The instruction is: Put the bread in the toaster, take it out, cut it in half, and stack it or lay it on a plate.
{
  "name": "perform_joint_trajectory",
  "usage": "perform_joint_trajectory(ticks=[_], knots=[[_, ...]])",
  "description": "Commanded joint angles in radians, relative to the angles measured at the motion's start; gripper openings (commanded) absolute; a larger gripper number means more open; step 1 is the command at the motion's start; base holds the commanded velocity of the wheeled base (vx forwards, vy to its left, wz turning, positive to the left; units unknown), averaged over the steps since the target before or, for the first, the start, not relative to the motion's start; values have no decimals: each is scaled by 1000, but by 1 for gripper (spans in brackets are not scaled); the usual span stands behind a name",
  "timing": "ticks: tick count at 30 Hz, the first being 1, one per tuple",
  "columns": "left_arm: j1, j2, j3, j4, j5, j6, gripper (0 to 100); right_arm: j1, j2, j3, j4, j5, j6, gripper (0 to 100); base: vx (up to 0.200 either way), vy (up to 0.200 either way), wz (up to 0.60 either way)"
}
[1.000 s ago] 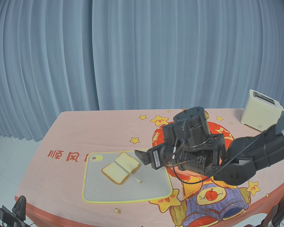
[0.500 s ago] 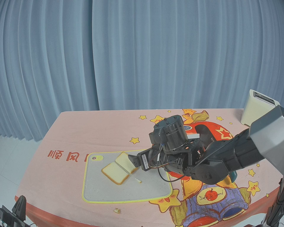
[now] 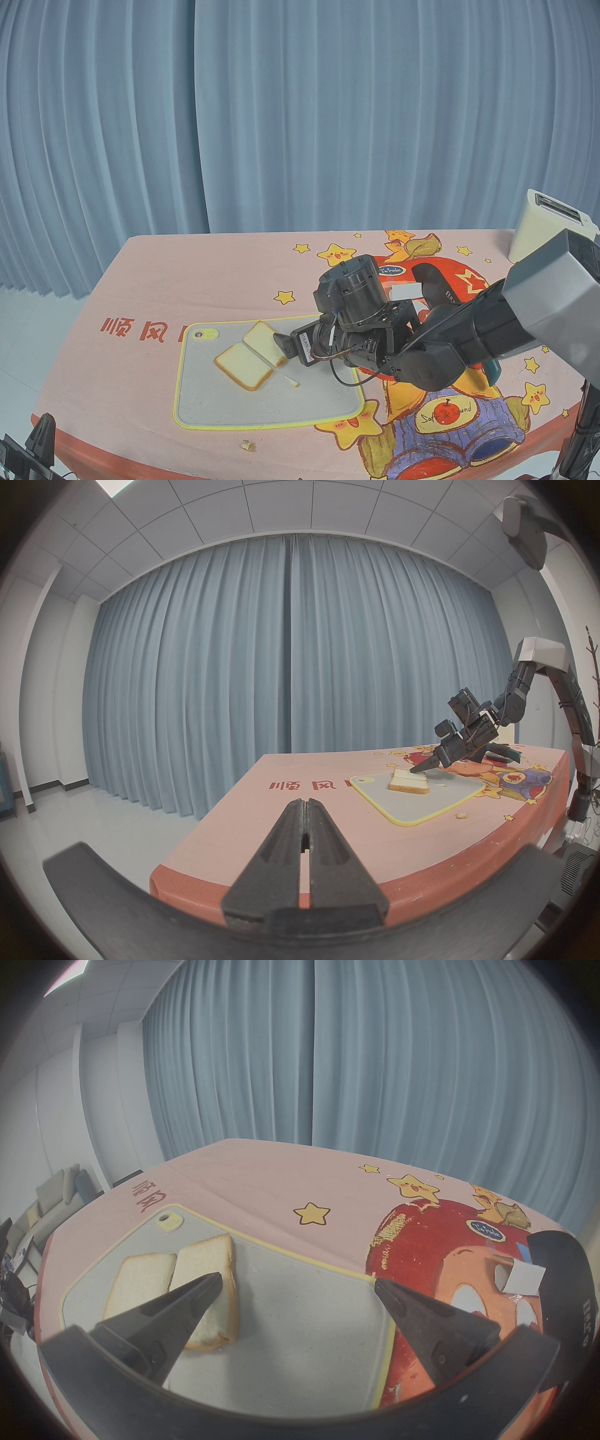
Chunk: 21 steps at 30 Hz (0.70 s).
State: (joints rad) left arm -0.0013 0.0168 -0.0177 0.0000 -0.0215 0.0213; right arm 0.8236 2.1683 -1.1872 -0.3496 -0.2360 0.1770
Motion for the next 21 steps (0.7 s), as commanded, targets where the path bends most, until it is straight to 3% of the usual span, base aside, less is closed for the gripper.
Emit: perform_joint_trajectory(ticks=[1,6,7,21], knots=[[0,2,16,0,0,0,0,6,4,6,3,-2,-1,100,0,0,0],[0,2,16,0,0,0,0,12,4,9,1,-2,-1,100,0,0,0],[0,2,16,0,0,0,0,12,4,11,3,-2,-1,0,0,0,0],[0,2,16,0,0,0,0,28,-31,51,0,-6,6,0,0,0,0]])
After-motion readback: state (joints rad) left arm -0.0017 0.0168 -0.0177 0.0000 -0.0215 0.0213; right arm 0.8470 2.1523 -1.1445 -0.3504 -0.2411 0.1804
